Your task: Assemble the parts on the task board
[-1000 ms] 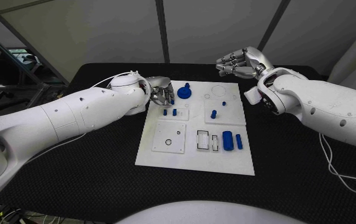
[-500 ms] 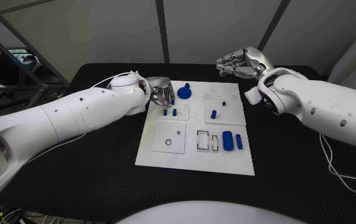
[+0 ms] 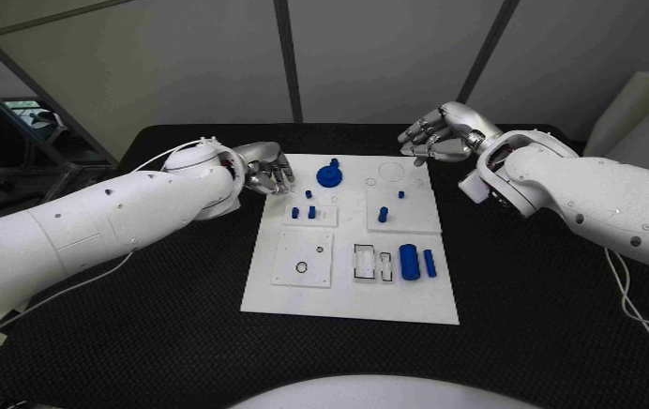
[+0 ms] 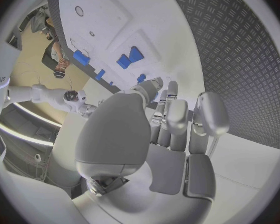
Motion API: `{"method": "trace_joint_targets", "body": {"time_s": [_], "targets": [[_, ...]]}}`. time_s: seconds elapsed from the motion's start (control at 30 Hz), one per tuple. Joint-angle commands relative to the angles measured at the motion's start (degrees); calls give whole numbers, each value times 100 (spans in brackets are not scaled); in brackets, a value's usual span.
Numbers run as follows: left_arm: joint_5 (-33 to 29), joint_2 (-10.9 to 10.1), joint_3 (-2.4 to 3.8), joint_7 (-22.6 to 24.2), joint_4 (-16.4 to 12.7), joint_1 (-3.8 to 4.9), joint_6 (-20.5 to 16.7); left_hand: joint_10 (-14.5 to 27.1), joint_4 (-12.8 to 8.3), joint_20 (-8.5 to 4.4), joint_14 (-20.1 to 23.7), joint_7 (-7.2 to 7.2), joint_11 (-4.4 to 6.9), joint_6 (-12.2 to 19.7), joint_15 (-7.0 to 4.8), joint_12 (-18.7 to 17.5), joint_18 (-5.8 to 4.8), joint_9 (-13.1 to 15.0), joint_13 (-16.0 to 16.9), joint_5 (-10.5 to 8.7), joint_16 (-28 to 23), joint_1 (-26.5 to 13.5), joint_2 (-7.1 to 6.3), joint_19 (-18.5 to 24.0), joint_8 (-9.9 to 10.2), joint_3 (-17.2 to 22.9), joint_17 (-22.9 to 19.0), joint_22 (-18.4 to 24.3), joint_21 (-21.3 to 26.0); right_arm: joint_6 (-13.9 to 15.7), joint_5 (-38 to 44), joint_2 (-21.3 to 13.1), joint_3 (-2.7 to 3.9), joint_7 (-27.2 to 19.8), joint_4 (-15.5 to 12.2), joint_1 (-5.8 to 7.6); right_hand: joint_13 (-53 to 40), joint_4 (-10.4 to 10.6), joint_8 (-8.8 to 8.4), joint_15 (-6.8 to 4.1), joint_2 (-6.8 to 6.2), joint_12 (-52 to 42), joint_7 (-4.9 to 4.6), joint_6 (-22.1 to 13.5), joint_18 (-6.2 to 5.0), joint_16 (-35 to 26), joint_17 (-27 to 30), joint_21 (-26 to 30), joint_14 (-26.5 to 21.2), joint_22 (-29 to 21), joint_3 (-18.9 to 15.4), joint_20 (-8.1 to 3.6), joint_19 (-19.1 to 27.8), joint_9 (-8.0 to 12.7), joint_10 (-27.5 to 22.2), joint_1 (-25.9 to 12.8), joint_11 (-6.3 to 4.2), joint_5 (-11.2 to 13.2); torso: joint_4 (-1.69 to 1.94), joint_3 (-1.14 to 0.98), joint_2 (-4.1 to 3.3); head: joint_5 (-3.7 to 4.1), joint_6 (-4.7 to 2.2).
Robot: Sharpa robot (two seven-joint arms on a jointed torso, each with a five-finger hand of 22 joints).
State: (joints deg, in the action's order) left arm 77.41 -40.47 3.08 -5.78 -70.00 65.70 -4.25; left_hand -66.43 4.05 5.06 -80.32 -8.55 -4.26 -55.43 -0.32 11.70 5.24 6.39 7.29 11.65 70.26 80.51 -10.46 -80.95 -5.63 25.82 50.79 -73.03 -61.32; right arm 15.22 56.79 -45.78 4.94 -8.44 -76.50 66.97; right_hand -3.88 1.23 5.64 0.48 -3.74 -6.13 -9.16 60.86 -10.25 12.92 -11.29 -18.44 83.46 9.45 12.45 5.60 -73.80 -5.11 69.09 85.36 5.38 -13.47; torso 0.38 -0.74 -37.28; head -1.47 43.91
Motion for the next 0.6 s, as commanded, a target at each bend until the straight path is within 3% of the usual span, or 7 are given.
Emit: {"method": "trace_joint_targets", "body": {"time_s": [0.03,0.1,0.3,0.37,0.4,0.47,0.6], "targets": [[-1360,-166,9,790,-99,9,-747,32,90,34,282,-15,-40,-166,36,-12,163,32,16,-43,-411,-140,-37,266,-92,-95,-629,351,674,-423,1769,-131,-1,541,-203,8,-3,-74,5,-118,12,10,74,152,-1,700,-417,-470,285,292,23,-161,-277,0,192,-11,-104,-6,-1,12,7,163,-55],[-2244,-347,9,1227,-239,9,-961,-30,158,53,356,-20,-37,-240,28,75,204,33,66,-47,-544,-229,-36,365,-133,-223,-797,492,920,-466,2414,-252,-2,737,-397,-9,-4,-94,-71,-154,8,113,105,207,29,1495,-909,-879,221,590,124,-206,-265,24,264,-98,-129,45,-6,23,13,278,-80],[-4556,-687,-10,2185,-678,-26,-1331,2,188,71,902,-24,-40,-384,46,205,406,41,151,-41,-1373,-185,64,870,-235,-378,-1970,1266,2239,-368,3553,-402,-24,1135,-750,-99,20,-13,-182,-79,-126,257,58,158,40,1990,-1287,-1251,280,892,213,-181,-94,60,19,-297,-82,103,-15,10,21,400,-132],[-5192,-777,-16,2430,-840,-67,-1346,12,189,75,943,-27,-39,-389,48,222,420,39,162,-38,-1436,-168,85,908,-243,-392,-2052,1334,2349,-324,3790,-412,-35,1220,-823,-132,16,11,-197,-71,-171,250,58,121,37,2215,-1442,-1402,298,1005,250,-168,-89,72,-42,-336,-75,111,-8,8,13,419,-147],[-5501,-822,-19,2549,-927,-90,-1341,7,187,77,956,-25,-37,-396,46,236,424,39,170,-35,-1452,-155,102,923,-250,-396,-2069,1361,2392,-304,3900,-412,-39,1257,-857,-150,4,26,-195,-51,-229,217,44,88,28,2742,-1883,-1656,243,1205,325,-155,-78,82,-93,-350,-104,118,-8,8,15,424,-146],[-6014,-896,-22,2740,-1084,-134,-1305,-13,180,78,974,-18,-27,-410,43,271,432,40,188,-32,-1471,-130,127,944,-265,-406,-2086,1401,2455,-273,4076,-403,-46,1315,-908,-187,8,56,-192,-55,-274,233,51,78,108,3404,-2546,-2288,301,1911,390,-129,-133,83,-119,-380,-66,121,-7,11,16,429,-146],[-6584,-998,-25,2944,-1315,-196,-1270,-50,161,72,996,-3,-9,-428,31,348,443,40,228,-26,-1489,-82,166,967,-288,-429,-2108,1461,2546,-259,4283,-349,-57,1399,-928,-249,9,107,-193,-29,-337,236,26,31,176,4085,-3218,-2977,287,2657,478,-95,-160,87,-169,-431,-44,130,-7,14,12,429,-158]]}}
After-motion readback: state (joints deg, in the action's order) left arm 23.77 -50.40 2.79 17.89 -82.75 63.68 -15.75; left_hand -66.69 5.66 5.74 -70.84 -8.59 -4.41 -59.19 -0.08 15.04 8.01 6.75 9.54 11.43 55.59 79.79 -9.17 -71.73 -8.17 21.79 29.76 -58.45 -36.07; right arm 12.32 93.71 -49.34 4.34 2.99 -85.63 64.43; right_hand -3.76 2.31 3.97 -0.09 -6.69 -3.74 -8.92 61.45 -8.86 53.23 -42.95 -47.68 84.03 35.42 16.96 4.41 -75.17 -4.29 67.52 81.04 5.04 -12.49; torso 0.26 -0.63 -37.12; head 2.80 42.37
